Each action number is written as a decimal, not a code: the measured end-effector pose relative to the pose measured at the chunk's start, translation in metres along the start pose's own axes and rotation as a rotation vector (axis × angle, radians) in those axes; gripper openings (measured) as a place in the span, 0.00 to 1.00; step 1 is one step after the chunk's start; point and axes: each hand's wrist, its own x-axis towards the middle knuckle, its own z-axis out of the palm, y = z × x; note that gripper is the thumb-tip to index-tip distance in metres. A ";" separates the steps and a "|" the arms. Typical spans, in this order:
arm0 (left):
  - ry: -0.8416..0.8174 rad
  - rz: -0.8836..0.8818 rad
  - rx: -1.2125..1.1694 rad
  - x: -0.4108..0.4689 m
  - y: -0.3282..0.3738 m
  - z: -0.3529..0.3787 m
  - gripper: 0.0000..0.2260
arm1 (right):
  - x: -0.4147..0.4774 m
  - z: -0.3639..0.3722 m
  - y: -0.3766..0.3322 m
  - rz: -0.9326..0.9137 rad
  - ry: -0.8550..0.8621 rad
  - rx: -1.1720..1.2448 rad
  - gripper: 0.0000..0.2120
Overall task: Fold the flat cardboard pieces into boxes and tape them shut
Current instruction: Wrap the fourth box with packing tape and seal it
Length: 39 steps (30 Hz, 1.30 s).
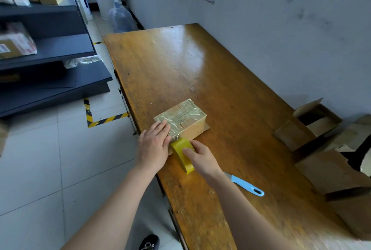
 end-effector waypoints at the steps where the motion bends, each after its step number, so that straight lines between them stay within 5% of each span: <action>1: -0.018 -0.005 -0.001 0.005 -0.003 -0.001 0.18 | 0.000 0.002 0.001 -0.018 -0.003 -0.001 0.06; 15: -0.057 0.006 -0.068 0.011 -0.011 -0.001 0.19 | 0.025 0.021 0.014 0.330 0.131 -0.361 0.18; 23: 0.061 0.024 0.053 0.011 0.003 0.004 0.23 | 0.026 0.021 0.012 0.303 0.091 -0.332 0.29; 34: 0.044 0.042 0.198 0.022 0.009 0.009 0.24 | 0.022 0.006 0.011 0.208 0.002 -0.108 0.08; 39: 0.046 0.051 -0.101 0.014 0.003 0.014 0.24 | 0.019 0.005 0.009 0.197 0.001 -0.060 0.08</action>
